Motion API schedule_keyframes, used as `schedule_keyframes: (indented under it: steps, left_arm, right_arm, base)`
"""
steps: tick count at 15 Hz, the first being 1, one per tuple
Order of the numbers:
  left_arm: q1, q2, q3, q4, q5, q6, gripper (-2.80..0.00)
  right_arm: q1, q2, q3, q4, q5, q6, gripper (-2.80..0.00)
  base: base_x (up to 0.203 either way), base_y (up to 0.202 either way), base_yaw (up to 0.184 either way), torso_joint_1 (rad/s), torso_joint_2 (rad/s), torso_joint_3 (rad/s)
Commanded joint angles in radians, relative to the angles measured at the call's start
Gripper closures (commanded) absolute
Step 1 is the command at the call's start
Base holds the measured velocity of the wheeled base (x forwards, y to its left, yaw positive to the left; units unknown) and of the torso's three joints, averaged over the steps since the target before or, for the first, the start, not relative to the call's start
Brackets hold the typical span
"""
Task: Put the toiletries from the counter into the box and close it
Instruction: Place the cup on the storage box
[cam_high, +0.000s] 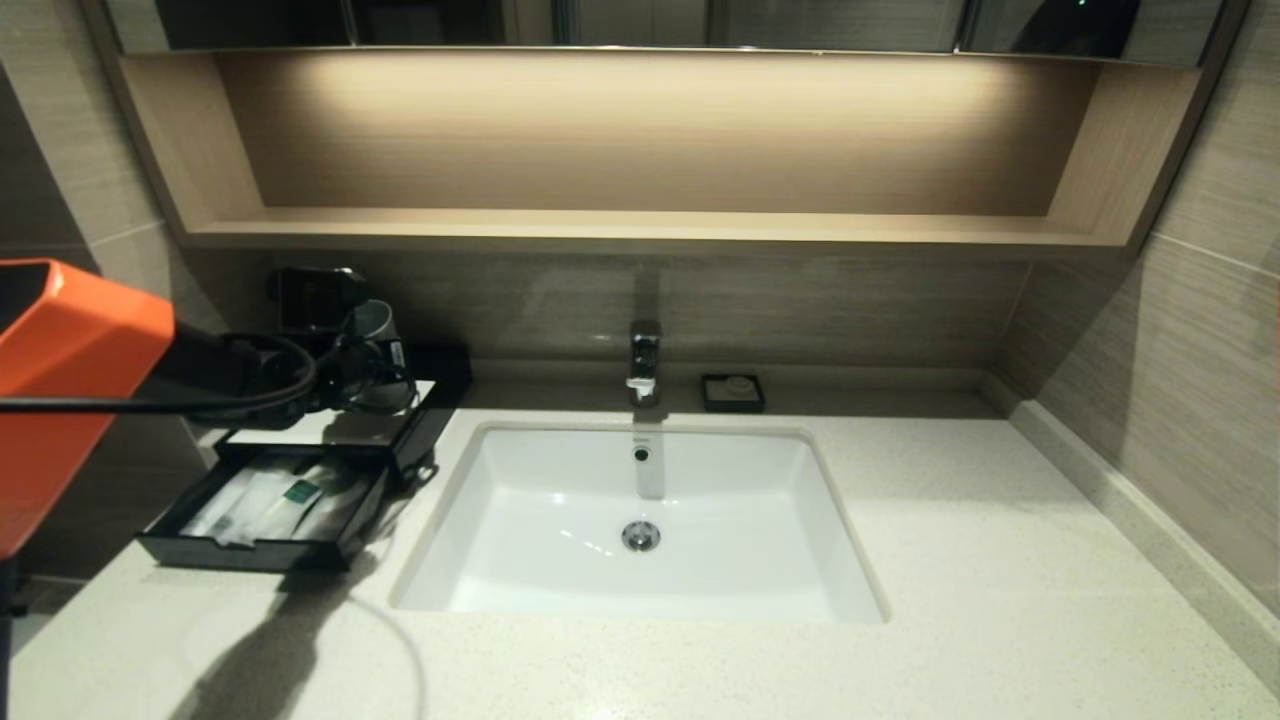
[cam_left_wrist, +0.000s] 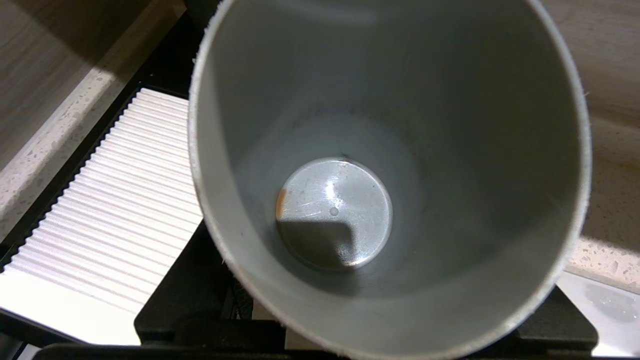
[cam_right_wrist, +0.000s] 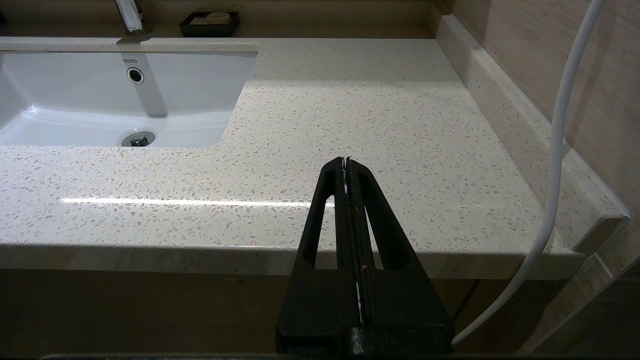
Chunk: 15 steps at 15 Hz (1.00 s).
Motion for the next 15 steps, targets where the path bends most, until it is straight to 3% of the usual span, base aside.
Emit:
schedule_keyframes:
  steps: [1, 15]
  left_arm:
    - [0.0, 0.012, -0.018, 0.006, 0.002, 0.007, 0.0]
    - [0.0, 0.03, -0.036, 0.021, -0.003, 0.015, 0.0]
  right_arm:
    - [0.0, 0.0, 0.002, 0.0, 0.0, 0.0, 0.0]
    - [0.001, -0.001, 0.002, 0.0, 0.0, 0.0, 0.0]
  base:
    - [0.0, 0.0, 0.0, 0.0, 0.0, 0.0]
    - [0.0, 0.0, 0.0, 0.0, 0.0, 0.0]
